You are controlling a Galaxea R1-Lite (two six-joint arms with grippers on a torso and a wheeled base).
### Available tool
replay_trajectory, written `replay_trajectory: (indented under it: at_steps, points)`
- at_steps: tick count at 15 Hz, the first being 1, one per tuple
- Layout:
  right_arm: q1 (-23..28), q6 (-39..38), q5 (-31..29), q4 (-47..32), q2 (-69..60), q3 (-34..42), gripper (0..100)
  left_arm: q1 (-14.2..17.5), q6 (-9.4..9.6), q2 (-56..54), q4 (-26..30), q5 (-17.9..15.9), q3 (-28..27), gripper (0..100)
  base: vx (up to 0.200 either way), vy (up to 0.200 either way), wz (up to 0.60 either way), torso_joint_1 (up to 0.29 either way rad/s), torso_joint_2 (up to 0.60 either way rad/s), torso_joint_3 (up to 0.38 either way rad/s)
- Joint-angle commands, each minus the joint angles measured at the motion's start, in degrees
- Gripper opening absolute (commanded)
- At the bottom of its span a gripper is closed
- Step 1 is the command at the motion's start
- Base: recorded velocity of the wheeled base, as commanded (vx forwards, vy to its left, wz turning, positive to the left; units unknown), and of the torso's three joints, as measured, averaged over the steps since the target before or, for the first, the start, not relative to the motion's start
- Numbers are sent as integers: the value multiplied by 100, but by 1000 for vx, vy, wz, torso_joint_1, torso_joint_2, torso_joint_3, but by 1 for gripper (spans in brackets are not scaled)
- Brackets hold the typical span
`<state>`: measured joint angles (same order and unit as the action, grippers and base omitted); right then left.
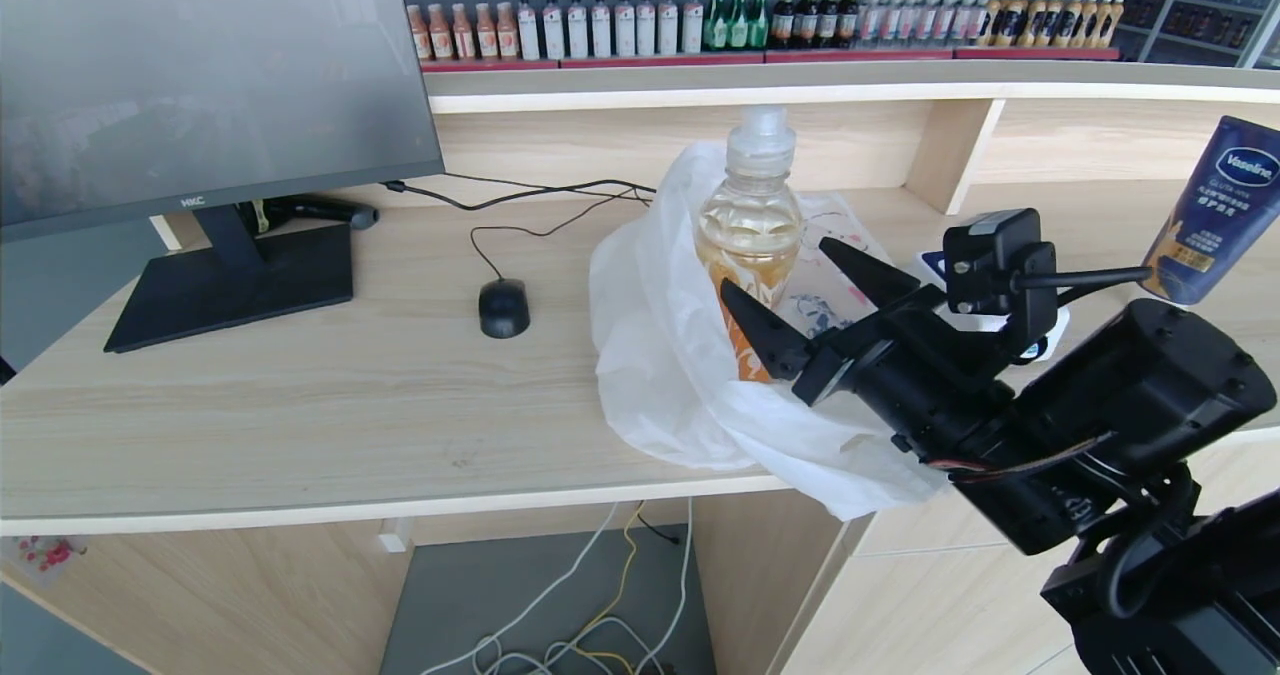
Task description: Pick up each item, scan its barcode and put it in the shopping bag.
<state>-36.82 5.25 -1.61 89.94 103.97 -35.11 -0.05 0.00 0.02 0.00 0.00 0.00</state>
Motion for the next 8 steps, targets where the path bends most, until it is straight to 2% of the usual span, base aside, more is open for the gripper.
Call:
replay_trajectory:
  at_steps: [1,6,8]
  points:
    - [-1,2,3,6,-193,118,100,5,0,-2,0,0,0,100,0,0,0,0,0,0]
    - [-1,11,-6,6,-615,514,100,5,-35,-2,0,0,0,100,0,0,0,0,0,0]
    - [-1,11,-6,6,-703,540,100,5,-18,-2,0,0,0,100,-200,0,0,5,-2,2]
